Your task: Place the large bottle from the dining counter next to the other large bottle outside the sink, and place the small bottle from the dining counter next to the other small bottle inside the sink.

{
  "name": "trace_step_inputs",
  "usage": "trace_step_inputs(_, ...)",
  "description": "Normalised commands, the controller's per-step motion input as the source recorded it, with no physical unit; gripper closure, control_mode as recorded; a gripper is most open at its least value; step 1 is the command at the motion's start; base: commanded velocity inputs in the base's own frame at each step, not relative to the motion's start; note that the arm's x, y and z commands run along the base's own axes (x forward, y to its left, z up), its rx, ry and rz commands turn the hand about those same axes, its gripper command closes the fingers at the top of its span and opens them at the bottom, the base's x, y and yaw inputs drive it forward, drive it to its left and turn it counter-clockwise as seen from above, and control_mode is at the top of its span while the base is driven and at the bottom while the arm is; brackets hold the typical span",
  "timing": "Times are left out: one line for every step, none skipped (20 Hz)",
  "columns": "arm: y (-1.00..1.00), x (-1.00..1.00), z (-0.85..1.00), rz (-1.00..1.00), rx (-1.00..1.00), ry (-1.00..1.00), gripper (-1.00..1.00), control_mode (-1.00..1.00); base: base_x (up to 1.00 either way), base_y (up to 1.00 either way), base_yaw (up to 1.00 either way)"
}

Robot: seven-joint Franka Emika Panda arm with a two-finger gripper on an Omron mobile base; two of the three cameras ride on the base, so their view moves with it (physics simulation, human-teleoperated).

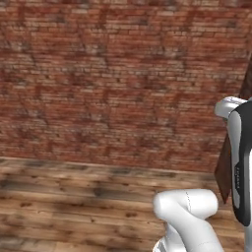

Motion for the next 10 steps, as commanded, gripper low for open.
trace_step_inputs(0.00, 0.00, 0.00, 0.00, 0.00, 0.00, -1.00, 1.00, 0.79, -0.11, 0.17)
trace_step_inputs(0.00, 0.00, 0.00, 0.00, 0.00, 0.00, -1.00, 1.00, 0.77, -0.10, 0.17)
trace_step_inputs(0.00, 0.00, 0.00, 0.00, 0.00, 0.00, -1.00, 1.00, 0.66, -0.07, 0.18)
trace_step_inputs(0.00, 0.00, 0.00, 0.00, 0.00, 0.00, -1.00, 1.00, 0.39, 0.00, 0.20)
trace_step_inputs(0.00, 0.00, 0.00, 0.00, 0.00, 0.00, -1.00, 1.00, 0.20, 0.00, 0.23)
trace_step_inputs(0.00, 0.00, 0.00, 0.00, 0.00, 0.00, -1.00, 1.00, 0.04, 0.00, 0.25)
trace_step_inputs(0.00, 0.00, 0.00, 0.00, 0.00, 0.00, -1.00, 1.00, 0.02, 0.00, 0.25)
trace_step_inputs(0.00, 0.00, 0.00, 0.00, 0.00, 0.00, -1.00, 1.00, 0.00, 0.00, 0.25)
trace_step_inputs(0.00, 0.00, 0.00, 0.00, 0.00, 0.00, -1.00, 1.00, 0.00, 0.00, 0.25)
trace_step_inputs(0.00, 0.00, 0.00, 0.00, 0.00, 0.00, -1.00, 1.00, 0.00, 0.00, 0.25)
